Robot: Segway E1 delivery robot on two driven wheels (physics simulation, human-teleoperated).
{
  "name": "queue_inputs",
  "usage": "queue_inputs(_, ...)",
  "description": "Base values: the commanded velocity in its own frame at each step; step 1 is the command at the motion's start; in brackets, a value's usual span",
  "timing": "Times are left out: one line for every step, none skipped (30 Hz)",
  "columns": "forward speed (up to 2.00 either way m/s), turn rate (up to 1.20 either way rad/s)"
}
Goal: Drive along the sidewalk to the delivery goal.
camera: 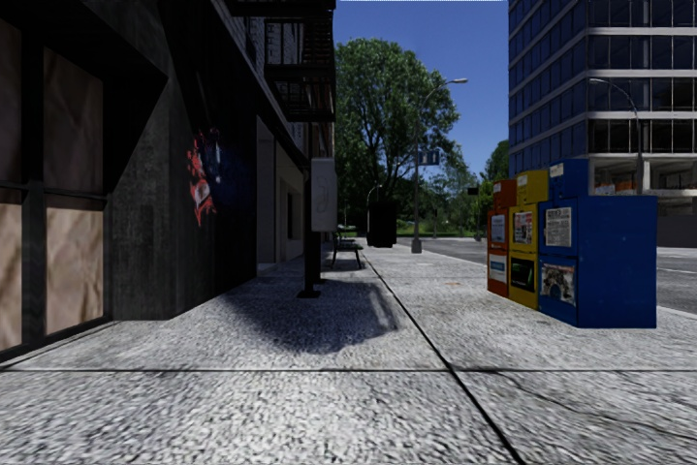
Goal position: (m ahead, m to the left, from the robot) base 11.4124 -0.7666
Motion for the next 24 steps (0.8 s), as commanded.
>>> queue_inputs(2.0, 0.0)
queue_inputs(2.0, 0.0)
queue_inputs(2.0, 0.0)
queue_inputs(2.0, -0.02)
queue_inputs(2.0, -0.09)
queue_inputs(2.0, -0.11)
queue_inputs(2.0, -0.11)
queue_inputs(2.0, -0.11)
queue_inputs(2.0, -0.12)
queue_inputs(2.0, -0.12)
queue_inputs(2.0, -0.12)
queue_inputs(2.0, -0.12)
queue_inputs(2.0, -0.17)
queue_inputs(2.0, -0.24)
queue_inputs(2.0, -0.24)
queue_inputs(2.0, -0.27)
queue_inputs(2.0, -0.32)
queue_inputs(2.0, -0.4)
queue_inputs(2.0, -0.4)
queue_inputs(2.0, -0.43)
queue_inputs(2.0, -0.44)
queue_inputs(2.0, -0.44)
queue_inputs(2.0, -0.44)
queue_inputs(2.0, -0.44)
